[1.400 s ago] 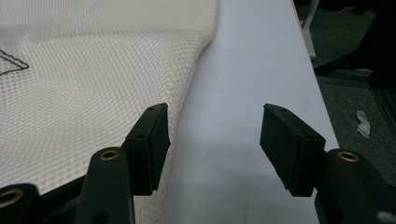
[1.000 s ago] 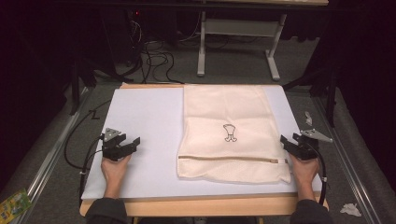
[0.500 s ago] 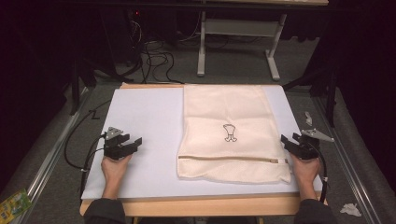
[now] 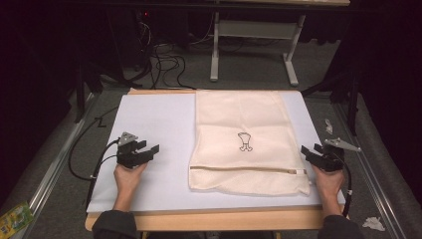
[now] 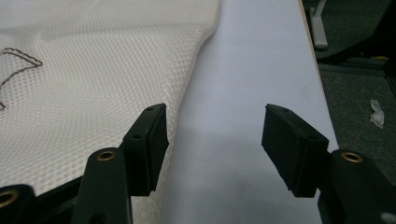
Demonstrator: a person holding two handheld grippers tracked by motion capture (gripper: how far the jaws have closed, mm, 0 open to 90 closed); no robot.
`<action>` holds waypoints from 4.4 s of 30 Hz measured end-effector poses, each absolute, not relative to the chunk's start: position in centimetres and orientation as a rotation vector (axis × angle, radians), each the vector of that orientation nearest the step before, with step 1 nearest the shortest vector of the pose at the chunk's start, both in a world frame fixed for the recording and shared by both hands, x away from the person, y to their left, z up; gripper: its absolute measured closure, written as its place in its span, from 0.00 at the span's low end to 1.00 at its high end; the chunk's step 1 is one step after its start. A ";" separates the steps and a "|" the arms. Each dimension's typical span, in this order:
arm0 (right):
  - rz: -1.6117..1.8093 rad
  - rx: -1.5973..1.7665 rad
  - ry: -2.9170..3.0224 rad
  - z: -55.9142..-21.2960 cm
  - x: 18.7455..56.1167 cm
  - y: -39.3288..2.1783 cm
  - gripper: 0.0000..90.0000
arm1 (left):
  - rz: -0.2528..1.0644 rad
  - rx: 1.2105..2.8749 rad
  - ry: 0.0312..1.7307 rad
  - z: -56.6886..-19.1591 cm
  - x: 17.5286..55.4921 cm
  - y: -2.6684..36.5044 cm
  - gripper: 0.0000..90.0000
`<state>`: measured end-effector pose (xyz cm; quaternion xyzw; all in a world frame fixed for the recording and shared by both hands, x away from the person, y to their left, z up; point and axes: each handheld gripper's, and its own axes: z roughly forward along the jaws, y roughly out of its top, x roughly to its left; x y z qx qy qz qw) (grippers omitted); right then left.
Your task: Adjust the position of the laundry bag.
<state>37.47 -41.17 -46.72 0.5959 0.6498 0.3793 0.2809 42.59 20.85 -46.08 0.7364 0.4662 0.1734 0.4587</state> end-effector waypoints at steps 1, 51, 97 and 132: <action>1.018 1.577 1.741 -46.6 37.3 -41.1 0.50 | 0.422 1.812 1.136 -46.0 42.5 20.6 0.43; 0.914 1.641 1.975 -45.6 37.6 -38.1 0.54 | 0.203 2.029 1.046 -45.9 43.2 8.0 0.40; 0.896 1.591 2.127 -44.6 39.6 -36.1 0.98 | 0.293 2.031 1.029 -44.8 44.8 8.5 0.97; 1.079 1.442 2.216 -45.3 40.1 -29.2 0.98 | 0.390 1.948 1.142 -44.9 43.2 16.2 0.95</action>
